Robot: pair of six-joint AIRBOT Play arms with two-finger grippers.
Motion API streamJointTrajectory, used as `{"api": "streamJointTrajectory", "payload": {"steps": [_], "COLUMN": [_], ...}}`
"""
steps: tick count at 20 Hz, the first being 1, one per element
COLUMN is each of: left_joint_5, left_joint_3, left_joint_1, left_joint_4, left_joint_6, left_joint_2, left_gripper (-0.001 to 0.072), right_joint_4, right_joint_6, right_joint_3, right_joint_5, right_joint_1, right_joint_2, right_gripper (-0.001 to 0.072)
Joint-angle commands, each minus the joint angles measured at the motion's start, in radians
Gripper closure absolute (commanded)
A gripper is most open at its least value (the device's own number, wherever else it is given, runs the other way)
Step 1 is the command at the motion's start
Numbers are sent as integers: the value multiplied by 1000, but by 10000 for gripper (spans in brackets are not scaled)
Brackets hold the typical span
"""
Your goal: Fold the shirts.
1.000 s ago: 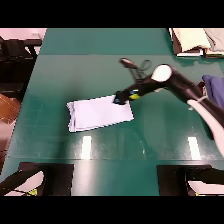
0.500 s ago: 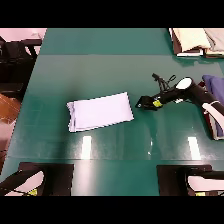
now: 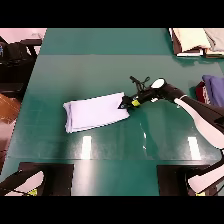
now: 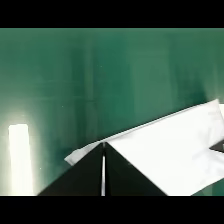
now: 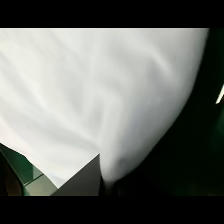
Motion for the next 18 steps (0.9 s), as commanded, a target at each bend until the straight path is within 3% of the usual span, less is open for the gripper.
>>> {"api": "streamJointTrajectory", "payload": {"steps": [1, 6, 11, 18], "left_joint_5": [8, 49, 189, 300], "left_joint_3": [0, 0, 0, 0], "left_joint_1": [-5, -189, -381, -460], "left_joint_4": [-50, -40, -41, -45], "left_joint_6": [4, -2, -12, -37], "left_joint_2": [1, 1, -2, -20], "left_gripper": [680, 680, 680, 679], "right_joint_4": [17, 16, 13, -112], "right_joint_6": [-3, 10, 14, 14], "right_joint_3": [90, 130, 130, 133], "right_joint_5": [-8, 1, 15, -46], "right_joint_1": [21, -201, -622, -1105], "right_joint_2": [-39, 98, 316, 428], "right_gripper": [700, 701, 701, 701]}}
